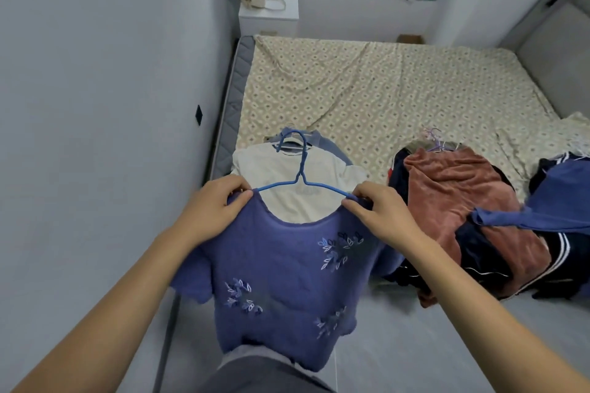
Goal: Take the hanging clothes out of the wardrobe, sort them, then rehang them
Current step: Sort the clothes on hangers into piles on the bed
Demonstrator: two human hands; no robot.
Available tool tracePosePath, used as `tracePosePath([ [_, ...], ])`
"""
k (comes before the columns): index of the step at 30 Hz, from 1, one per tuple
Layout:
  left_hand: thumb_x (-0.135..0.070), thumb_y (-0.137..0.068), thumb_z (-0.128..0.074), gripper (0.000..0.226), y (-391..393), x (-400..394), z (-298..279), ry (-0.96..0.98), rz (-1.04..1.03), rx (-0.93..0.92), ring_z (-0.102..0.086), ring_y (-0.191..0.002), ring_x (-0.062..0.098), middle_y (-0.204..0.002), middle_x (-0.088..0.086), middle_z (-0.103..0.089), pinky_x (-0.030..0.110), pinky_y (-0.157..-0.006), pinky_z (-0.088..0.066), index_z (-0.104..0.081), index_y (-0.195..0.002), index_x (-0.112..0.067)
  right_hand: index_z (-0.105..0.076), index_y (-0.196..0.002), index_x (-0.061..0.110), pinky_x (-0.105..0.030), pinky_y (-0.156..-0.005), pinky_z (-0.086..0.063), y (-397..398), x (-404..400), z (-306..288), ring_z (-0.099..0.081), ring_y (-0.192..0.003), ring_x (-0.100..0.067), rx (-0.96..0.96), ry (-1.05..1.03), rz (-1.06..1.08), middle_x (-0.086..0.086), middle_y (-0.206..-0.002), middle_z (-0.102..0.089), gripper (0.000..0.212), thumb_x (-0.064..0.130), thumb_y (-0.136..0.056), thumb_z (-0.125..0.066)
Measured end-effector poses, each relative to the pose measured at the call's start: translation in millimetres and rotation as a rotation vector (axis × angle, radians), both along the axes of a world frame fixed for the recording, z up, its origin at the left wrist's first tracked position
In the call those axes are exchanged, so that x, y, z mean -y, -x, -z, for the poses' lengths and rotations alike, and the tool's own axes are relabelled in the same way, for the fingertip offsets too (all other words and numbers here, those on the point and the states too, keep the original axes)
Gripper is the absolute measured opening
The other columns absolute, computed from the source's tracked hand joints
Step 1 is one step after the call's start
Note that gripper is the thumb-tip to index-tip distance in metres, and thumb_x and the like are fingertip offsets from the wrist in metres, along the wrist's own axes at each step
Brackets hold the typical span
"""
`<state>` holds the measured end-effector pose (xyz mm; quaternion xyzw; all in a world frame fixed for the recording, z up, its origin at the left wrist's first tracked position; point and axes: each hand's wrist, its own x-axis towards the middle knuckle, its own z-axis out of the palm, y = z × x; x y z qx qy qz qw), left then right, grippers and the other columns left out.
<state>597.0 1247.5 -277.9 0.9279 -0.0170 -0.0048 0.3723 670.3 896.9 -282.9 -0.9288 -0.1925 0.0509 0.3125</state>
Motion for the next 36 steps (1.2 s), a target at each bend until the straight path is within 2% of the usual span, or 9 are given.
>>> tracePosePath([
  [8, -0.027, -0.103, -0.057, 0.014, -169, -43, 127, 0.013, 0.041, -0.174, -0.060, -0.085, 0.010, -0.089, -0.009, -0.065, 0.040, -0.079, -0.051, -0.066, -0.092, -0.027, -0.058, -0.078, 0.027, -0.040, -0.071, -0.046, -159, -42, 108, -0.055, -0.077, -0.015, -0.257, 0.137, 0.019, 0.007, -0.078, -0.058, 0.025, 0.042, -0.097, -0.064],
  [13, -0.026, -0.104, -0.058, 0.013, -263, -64, 198, -0.023, 0.035, -0.282, -0.059, -0.086, 0.017, -0.090, -0.004, -0.063, 0.043, -0.081, -0.050, -0.064, -0.092, -0.025, -0.065, -0.086, 0.014, -0.040, -0.074, -0.045, -248, -65, 174, -0.057, -0.080, -0.024, -0.387, 0.153, 0.072, 0.003, -0.079, -0.062, 0.015, 0.026, -0.095, -0.068],
  [19, -0.027, -0.101, -0.062, 0.016, -324, -71, 264, 0.016, -0.132, -0.438, -0.062, -0.091, 0.021, -0.095, 0.000, -0.066, 0.048, -0.087, -0.054, -0.066, -0.087, -0.023, -0.064, -0.088, 0.012, -0.043, -0.077, -0.048, -315, -89, 234, -0.059, -0.088, -0.028, -0.440, 0.243, 0.103, -0.006, -0.090, -0.067, 0.014, 0.023, -0.098, -0.065],
  [22, -0.021, -0.100, -0.062, 0.014, -344, -71, 284, -0.009, -0.241, -0.435, -0.062, -0.091, 0.022, -0.094, 0.000, -0.063, 0.044, -0.081, -0.054, -0.068, -0.087, -0.019, -0.067, -0.104, 0.015, -0.042, -0.083, -0.049, -341, -98, 255, -0.059, -0.097, -0.027, -0.435, 0.288, 0.100, -0.005, -0.102, -0.065, 0.010, 0.023, -0.100, -0.062],
  [24, -0.012, -0.100, -0.060, 0.015, -351, -68, 288, -0.007, -0.337, -0.399, -0.062, -0.093, 0.024, -0.100, 0.005, -0.062, 0.040, -0.078, -0.053, -0.067, -0.088, -0.018, -0.064, -0.116, 0.014, -0.041, -0.088, -0.047, -351, -103, 263, -0.057, -0.104, -0.026, -0.421, 0.287, 0.084, -0.007, -0.110, -0.062, 0.018, 0.022, -0.100, -0.061],
  [28, -0.005, -0.099, -0.053, 0.015, -353, -61, 284, 0.094, -0.492, -0.399, -0.057, -0.096, 0.022, -0.110, 0.009, -0.059, 0.041, -0.082, -0.052, -0.067, -0.103, -0.013, -0.061, -0.121, 0.016, -0.043, -0.090, -0.049, -355, -109, 265, -0.057, -0.108, -0.025, -0.431, 0.250, 0.044, -0.003, -0.113, -0.060, 0.023, 0.020, -0.098, -0.060],
  [31, -0.012, -0.100, -0.057, 0.014, -336, -50, 279, 0.042, -0.370, -0.376, -0.055, -0.103, 0.023, -0.106, 0.001, -0.056, 0.048, -0.089, -0.052, -0.064, -0.111, -0.016, -0.059, -0.125, 0.017, -0.044, -0.091, -0.049, -341, -96, 256, -0.055, -0.112, -0.022, -0.414, 0.232, 0.032, 0.000, -0.116, -0.061, 0.026, 0.022, -0.100, -0.059],
  [34, -0.023, -0.101, -0.060, 0.026, -324, -28, 268, -0.139, -0.166, -0.360, -0.053, -0.113, 0.026, -0.116, 0.001, -0.057, 0.047, -0.089, -0.049, -0.062, -0.126, -0.019, -0.056, -0.134, 0.019, -0.044, -0.094, -0.048, -324, -67, 245, -0.052, -0.119, -0.024, -0.371, 0.261, 0.001, -0.001, -0.123, -0.061, 0.034, 0.029, -0.101, -0.058],
  [36, -0.031, -0.098, -0.064, 0.035, -326, -3, 261, -0.276, -0.053, -0.316, -0.056, -0.111, 0.030, -0.118, 0.003, -0.060, 0.047, -0.085, -0.049, -0.062, -0.131, -0.018, -0.054, -0.140, 0.019, -0.044, -0.098, -0.046, -319, -42, 237, -0.048, -0.125, -0.025, -0.364, 0.281, 0.000, -0.003, -0.129, -0.059, 0.040, 0.033, -0.102, -0.058],
])
